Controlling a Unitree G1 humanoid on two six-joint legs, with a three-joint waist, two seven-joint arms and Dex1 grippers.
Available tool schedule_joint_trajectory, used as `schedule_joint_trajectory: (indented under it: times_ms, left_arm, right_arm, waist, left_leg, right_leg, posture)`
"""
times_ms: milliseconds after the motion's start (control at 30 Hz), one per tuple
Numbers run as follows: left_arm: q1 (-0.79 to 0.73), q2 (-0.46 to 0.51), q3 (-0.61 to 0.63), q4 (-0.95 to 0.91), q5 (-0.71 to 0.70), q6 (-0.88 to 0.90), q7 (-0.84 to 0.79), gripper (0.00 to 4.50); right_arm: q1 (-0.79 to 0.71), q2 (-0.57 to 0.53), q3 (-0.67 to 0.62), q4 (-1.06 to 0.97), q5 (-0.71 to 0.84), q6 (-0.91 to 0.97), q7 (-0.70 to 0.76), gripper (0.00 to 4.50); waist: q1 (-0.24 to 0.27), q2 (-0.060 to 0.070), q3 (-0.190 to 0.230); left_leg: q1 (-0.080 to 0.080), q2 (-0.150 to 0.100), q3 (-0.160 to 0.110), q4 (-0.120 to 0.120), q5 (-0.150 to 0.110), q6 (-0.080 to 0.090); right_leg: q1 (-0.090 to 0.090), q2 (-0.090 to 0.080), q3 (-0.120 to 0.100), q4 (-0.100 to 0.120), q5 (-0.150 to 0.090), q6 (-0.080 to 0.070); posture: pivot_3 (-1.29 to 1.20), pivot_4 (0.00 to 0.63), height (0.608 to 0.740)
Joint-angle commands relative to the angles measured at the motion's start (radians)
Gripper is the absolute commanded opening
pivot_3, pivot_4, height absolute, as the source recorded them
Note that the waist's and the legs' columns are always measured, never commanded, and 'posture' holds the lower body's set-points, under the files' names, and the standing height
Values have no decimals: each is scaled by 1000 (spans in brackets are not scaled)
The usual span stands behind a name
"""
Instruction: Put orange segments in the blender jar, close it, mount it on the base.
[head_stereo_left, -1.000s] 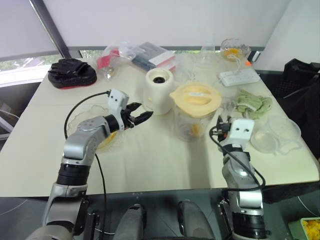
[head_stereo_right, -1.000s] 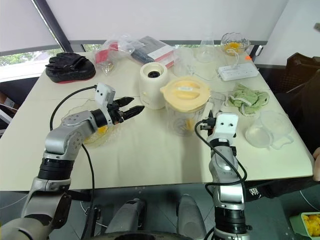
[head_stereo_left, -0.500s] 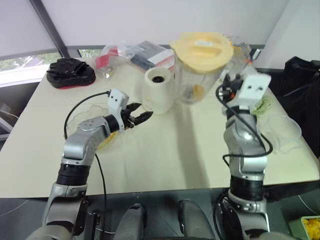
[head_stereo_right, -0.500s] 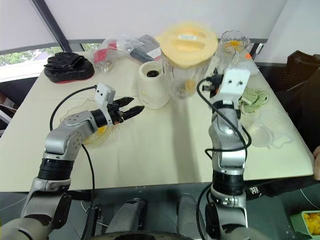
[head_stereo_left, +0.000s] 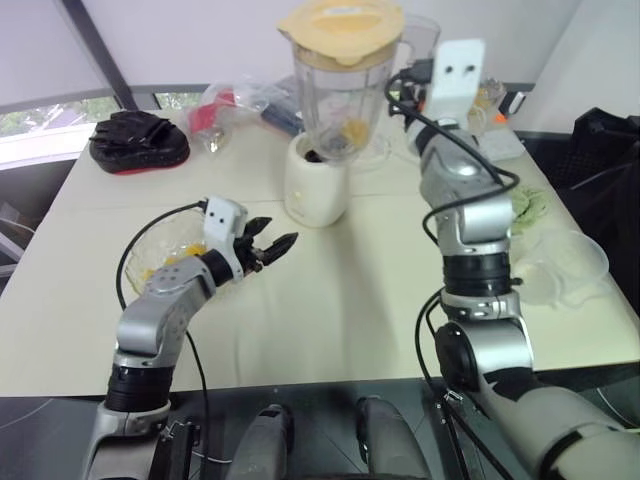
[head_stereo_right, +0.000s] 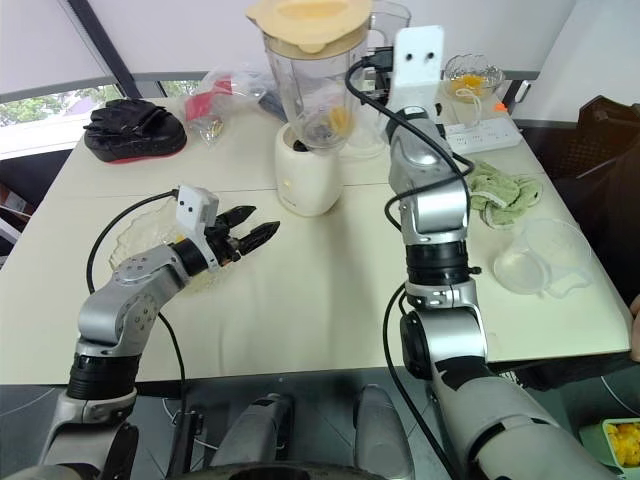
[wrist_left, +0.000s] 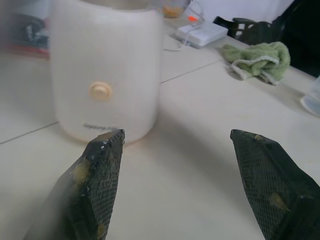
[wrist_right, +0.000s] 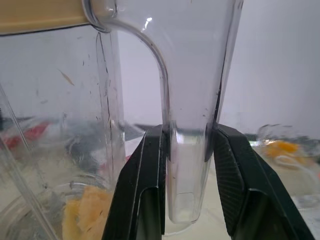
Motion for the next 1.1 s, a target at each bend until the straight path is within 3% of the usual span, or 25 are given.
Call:
schedule_joint_trajectory:
  times_ms: [33,533,1100]
  left_arm:
    - [16,-2,28,-69,-20,-2,27,3533]
    - [107,-3,77,-162,-41,12,126,3533]
    - [111,-4,68,-148,-40,-7,154,3533]
  right_arm:
    - [-116,17,9,41,-4,-82,-9,780]
    - [-215,17,14,346,-24,-200,-19,780]
    - [-90,21,3,142,-11,-42,-30,780]
  waist:
    - [0,0,0]
    - [-1,0,0]
    - [3,0,0]
  left_leg:
    - [0,0,0,0,0,0]
    - [0,0,0,0,0,0]
    - [0,0,0,2,1,-1]
  right_leg:
    - [0,0,0,0,0,0]
    - [0,0,0,0,1,-1]
    - [1,0,0,1,1,-1]
  posture:
    - [0,150,740]
    - [0,150,740]
    - [0,150,740]
